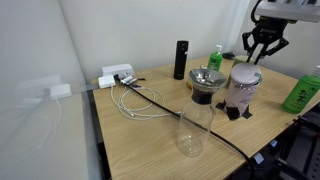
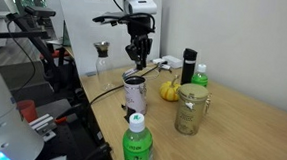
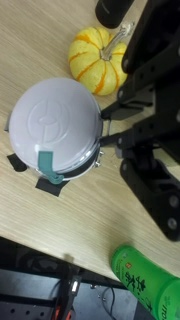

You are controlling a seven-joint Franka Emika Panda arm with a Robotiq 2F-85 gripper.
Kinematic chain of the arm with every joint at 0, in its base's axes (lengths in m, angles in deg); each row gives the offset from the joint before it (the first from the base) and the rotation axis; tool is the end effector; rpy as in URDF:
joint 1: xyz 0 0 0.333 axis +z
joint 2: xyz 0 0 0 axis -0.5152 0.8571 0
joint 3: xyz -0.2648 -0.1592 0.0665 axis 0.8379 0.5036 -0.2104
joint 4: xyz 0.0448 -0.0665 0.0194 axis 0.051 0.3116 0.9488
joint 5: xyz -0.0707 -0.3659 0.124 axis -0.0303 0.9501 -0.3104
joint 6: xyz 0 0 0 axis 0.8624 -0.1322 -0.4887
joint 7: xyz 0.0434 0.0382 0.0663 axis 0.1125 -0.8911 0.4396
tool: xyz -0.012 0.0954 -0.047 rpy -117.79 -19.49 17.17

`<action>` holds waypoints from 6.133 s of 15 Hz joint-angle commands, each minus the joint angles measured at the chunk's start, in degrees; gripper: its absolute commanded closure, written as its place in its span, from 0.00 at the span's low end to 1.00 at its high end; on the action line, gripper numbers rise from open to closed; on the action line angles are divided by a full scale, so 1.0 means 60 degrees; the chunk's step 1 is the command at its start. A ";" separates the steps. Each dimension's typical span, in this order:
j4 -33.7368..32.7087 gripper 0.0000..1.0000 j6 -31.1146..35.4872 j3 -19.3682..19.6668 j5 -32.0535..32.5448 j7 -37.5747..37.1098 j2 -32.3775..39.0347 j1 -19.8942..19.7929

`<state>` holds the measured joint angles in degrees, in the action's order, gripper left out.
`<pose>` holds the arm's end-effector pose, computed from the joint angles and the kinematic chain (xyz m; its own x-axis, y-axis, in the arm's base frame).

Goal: Lift the lid of the white bowl

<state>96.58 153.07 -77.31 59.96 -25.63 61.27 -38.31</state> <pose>0.3985 -0.0431 0.3259 0.3578 -0.9336 0.0207 -0.9297 -0.3582 -0.0857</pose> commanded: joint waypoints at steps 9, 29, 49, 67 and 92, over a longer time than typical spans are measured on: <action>-0.0029 0.94 -0.0077 -0.0078 0.0030 -0.0012 -0.0034 -0.0043; 0.0098 0.94 -0.0670 -0.0363 -0.0290 0.0016 -0.0630 0.0260; 0.0093 0.94 -0.0983 -0.0460 -0.0439 0.0074 -0.0988 0.0555; 0.0023 0.94 -0.1086 -0.0652 -0.0607 0.0090 -0.1258 0.0874; -0.0158 0.94 -0.1300 -0.0850 -0.1472 0.0412 -0.2302 0.1568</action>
<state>95.99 147.82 -82.16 52.93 -25.21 49.43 -29.32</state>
